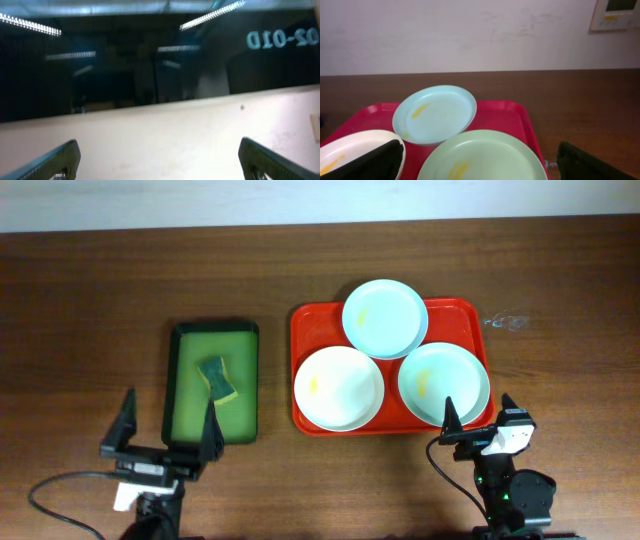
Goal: Clean dirty plates on tray and stack at the side
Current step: 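Move the left gripper over the green tray toward the sponge, then grasp the green-and-yellow sponge with the left gripper and lift it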
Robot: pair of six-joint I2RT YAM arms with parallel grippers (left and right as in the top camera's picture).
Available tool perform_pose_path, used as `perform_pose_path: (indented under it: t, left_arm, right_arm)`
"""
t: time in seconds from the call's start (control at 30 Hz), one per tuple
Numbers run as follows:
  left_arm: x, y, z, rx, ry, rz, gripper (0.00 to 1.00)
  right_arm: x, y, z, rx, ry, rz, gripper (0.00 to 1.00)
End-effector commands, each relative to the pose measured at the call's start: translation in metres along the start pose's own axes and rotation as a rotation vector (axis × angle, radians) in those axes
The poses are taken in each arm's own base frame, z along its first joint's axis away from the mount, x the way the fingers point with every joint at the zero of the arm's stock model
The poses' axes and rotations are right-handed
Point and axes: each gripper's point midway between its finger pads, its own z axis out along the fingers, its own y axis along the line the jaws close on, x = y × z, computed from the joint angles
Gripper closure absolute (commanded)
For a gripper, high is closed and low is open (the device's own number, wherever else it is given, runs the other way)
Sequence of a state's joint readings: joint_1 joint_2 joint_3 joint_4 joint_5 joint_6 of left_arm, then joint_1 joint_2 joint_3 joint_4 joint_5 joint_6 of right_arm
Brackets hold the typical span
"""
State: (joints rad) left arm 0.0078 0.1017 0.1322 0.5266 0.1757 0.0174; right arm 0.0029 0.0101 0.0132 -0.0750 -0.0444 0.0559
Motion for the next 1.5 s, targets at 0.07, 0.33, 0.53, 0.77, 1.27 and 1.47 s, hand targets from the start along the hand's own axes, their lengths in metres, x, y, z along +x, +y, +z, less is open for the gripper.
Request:
perform_pose_path:
  t: [0.07, 0.33, 0.53, 0.77, 1.27, 1.47]
  left_arm:
    - [0.012, 0.019, 0.089, 0.011, 0.541, -0.026, 0.01]
    - [0.171, 0.043, 0.08, -0.256, 1.459, -0.292, 0.01]
    - [0.266, 0.02, 0.04, -0.32, 1.758, -0.466, 0.01]
    - [0.344, 0.018, -0.02, -0.569, 2.006, -0.528, 0.01]
    - [0.382, 0.024, -0.033, -0.605, 2.022, -0.468, 1.0]
    - [0.359, 0.009, -0.063, -0.598, 2.19, -0.513, 0.01]
  right_arm:
    - [0.002, -0.002, 0.0, 0.008, 0.002, 0.002, 0.01]
    - [0.002, -0.002, 0.0, 0.008, 0.002, 0.002, 0.02]
    - [0.002, -0.002, 0.0, 0.008, 0.002, 0.002, 0.02]
    - [0.002, -0.002, 0.0, 0.008, 0.002, 0.002, 0.02]
    - [0.002, -0.002, 0.0, 0.008, 0.002, 0.002, 0.02]
    - [0.002, -0.002, 0.0, 0.008, 0.002, 0.002, 0.02]
